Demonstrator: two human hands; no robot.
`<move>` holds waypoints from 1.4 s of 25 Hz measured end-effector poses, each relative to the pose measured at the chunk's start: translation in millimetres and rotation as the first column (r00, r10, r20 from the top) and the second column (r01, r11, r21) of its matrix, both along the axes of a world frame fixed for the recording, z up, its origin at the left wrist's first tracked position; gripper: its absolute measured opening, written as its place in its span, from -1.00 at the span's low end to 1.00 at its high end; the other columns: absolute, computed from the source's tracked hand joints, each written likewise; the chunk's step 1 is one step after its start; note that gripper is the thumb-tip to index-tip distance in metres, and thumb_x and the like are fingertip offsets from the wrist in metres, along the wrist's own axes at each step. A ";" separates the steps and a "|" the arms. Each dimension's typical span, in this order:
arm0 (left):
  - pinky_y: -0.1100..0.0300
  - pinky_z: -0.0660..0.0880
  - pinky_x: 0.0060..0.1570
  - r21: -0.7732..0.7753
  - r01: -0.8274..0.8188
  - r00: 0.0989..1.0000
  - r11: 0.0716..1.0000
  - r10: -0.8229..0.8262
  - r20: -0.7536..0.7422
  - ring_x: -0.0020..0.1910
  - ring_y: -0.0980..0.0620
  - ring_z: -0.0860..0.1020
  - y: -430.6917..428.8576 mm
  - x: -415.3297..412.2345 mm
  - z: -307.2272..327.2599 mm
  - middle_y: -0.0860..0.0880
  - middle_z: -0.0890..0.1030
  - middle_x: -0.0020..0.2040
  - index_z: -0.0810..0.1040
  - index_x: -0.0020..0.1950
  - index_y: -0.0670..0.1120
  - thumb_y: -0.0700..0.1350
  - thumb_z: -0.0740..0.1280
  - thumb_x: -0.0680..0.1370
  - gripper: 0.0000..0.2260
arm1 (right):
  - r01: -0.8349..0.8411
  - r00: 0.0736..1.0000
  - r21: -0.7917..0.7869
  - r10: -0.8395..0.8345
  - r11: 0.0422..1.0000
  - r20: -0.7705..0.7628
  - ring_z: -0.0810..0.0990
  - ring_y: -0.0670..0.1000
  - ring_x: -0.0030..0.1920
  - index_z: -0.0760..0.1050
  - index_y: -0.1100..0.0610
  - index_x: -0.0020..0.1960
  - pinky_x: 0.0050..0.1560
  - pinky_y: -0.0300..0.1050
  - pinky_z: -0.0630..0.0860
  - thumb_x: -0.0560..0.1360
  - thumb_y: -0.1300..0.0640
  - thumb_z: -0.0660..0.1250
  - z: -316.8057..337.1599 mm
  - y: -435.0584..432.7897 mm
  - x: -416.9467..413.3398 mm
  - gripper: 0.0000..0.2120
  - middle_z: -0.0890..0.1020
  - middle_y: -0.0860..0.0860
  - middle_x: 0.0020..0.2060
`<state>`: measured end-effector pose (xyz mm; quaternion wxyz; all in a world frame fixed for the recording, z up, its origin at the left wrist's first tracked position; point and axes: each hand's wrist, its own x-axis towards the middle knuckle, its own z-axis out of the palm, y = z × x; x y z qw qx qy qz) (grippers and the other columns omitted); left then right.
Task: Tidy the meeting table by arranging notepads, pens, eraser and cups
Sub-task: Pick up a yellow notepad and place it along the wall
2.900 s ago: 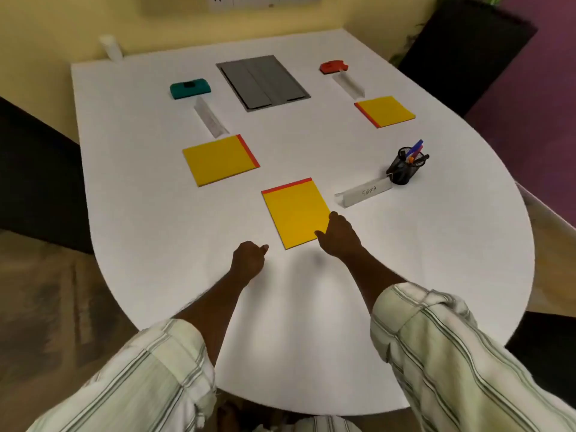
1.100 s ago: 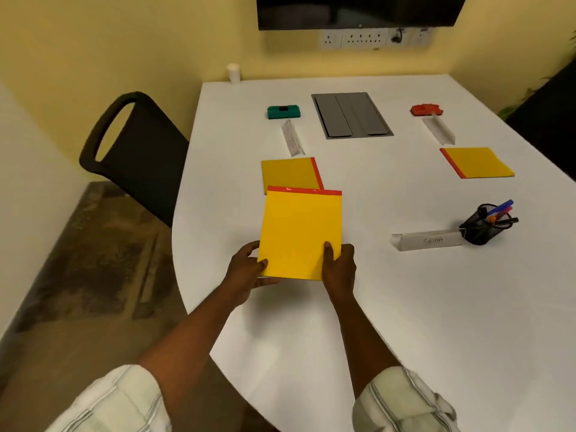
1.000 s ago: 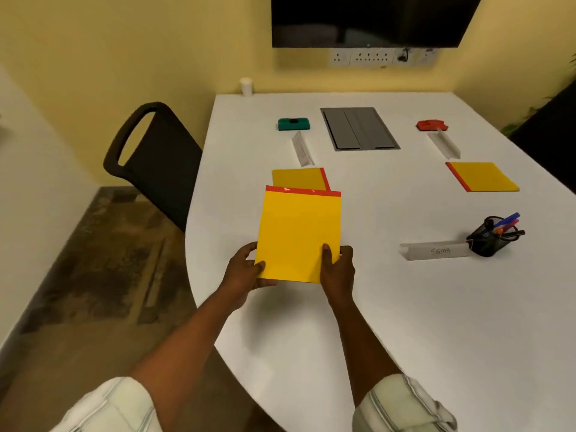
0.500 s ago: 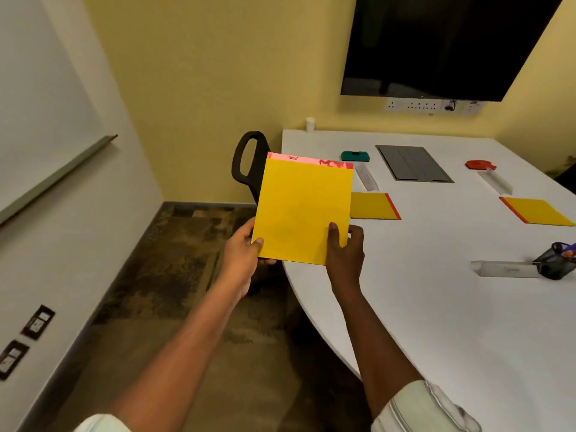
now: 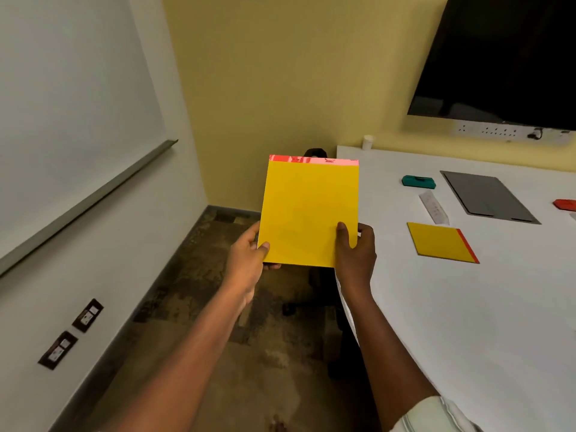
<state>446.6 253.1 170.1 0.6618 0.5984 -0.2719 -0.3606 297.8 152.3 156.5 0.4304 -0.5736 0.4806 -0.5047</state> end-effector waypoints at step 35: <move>-0.08 0.42 0.13 -0.041 -0.064 0.950 0.997 0.048 -0.308 0.13 -0.05 0.54 -414.6 488.4 -13.9 0.00 0.56 0.26 0.50 0.26 0.05 -0.27 0.24 0.58 -0.68 | -0.261 0.961 0.189 0.236 0.947 0.146 0.62 -0.03 -0.27 0.24 -0.24 0.35 -0.43 -0.16 0.52 0.56 0.17 0.32 1.1 -380.5 478.0 -0.50 0.51 -0.11 0.16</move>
